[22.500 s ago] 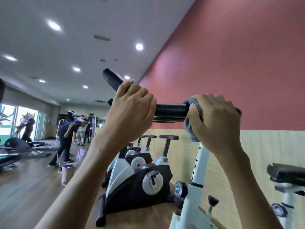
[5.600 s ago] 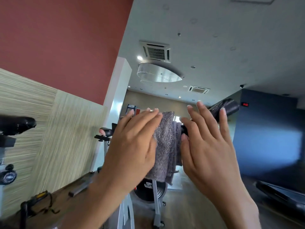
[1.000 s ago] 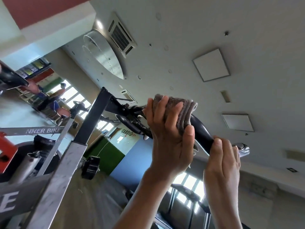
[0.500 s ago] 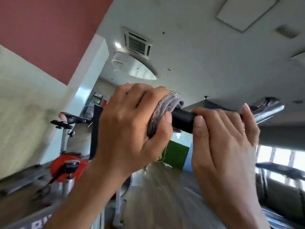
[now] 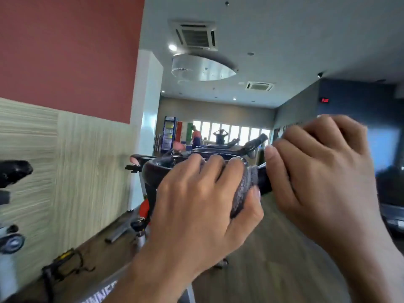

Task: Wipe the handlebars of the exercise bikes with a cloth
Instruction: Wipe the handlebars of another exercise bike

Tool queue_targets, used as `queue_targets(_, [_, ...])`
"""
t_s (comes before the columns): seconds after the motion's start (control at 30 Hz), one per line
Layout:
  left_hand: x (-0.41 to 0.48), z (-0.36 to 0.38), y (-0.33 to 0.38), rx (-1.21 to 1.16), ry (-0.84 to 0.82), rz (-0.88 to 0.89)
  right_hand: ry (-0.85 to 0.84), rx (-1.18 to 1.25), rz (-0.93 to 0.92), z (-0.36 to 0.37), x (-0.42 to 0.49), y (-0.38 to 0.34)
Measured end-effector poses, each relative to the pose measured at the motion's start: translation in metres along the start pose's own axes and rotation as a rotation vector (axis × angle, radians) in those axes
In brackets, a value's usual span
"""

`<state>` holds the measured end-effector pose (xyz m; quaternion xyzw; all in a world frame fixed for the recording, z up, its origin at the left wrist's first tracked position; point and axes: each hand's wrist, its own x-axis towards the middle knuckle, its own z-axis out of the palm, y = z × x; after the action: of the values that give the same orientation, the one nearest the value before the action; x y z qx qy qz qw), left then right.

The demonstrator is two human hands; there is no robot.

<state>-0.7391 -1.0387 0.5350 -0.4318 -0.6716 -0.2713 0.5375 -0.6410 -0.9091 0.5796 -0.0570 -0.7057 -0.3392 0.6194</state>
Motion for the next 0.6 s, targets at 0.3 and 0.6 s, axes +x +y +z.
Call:
queue_targets(0.3, [0.018,-0.036,-0.004,-0.112,-0.447,-0.086,-0.501,0.057,0.07,-0.045,0.028,-0.005])
queue_targets(0.6, [0.021,-0.047,-0.045,-0.086,-0.613,-0.269,-0.97,0.064,-0.066,-0.058,0.063,0.003])
